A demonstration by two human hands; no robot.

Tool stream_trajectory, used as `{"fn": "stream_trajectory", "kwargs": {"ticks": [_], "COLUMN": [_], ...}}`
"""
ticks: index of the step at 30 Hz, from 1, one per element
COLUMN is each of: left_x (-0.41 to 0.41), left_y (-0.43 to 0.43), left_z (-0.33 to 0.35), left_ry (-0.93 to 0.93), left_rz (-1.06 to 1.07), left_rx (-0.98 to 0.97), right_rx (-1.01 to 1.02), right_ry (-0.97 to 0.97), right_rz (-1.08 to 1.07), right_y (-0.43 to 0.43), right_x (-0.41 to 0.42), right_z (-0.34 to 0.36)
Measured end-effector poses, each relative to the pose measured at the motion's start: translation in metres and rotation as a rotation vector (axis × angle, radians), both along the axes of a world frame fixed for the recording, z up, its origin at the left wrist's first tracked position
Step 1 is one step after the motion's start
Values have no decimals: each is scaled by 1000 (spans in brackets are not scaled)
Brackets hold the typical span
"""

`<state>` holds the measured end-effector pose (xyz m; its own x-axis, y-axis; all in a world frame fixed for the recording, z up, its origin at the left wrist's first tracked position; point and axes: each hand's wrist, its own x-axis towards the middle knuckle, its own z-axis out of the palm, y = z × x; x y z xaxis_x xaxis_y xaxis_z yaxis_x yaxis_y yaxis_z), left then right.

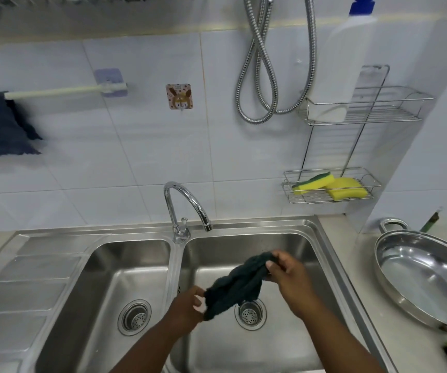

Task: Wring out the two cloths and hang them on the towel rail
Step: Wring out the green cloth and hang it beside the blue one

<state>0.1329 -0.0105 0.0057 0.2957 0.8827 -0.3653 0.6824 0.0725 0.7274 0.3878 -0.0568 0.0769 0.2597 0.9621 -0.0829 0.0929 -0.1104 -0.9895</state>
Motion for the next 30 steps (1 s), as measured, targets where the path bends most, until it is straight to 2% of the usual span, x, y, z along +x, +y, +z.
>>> {"fn": "stream_trajectory", "kwargs": {"ticks": [2, 5, 7, 9, 11, 15, 20, 23, 25, 28, 30], "left_x": [12, 39, 52, 58, 59, 60, 58, 57, 59, 60, 59], "left_y": [-3, -8, -8, -7, -7, -13, -10, -7, -7, -5, -5], "left_z": [3, 33, 49, 56, 56, 55, 58, 63, 67, 70, 71], "left_ry": [-62, -325, -424, -493, -496, -318, -314, -348, -344, -339, -338], "left_rz": [-11, -94, -204, -201, -163, -121, 72, -52, -142, -143, -130], "left_rx": [44, 62, 63, 88, 92, 228, 372, 330, 345, 400, 349], "right_rx": [17, 24, 45, 60, 67, 87, 24, -49, -34, 82, 169], "right_ry": [-40, -176, -215, -251, -318, -370, -400, -285, -287, -360, -349], "right_rz": [120, 266, 278, 235, 175, 145, 258, 370, 393, 266, 189], "right_y": [-1, -3, -2, -1, 1, -1, -6, -9, -9, -2, 0], "right_x": [-9, -21, -25, -23, -17, -14, -11, -9, -9, -5, -1], "right_z": [12, 28, 30, 27, 23, 17, 19, 22, 23, 25, 25]}}
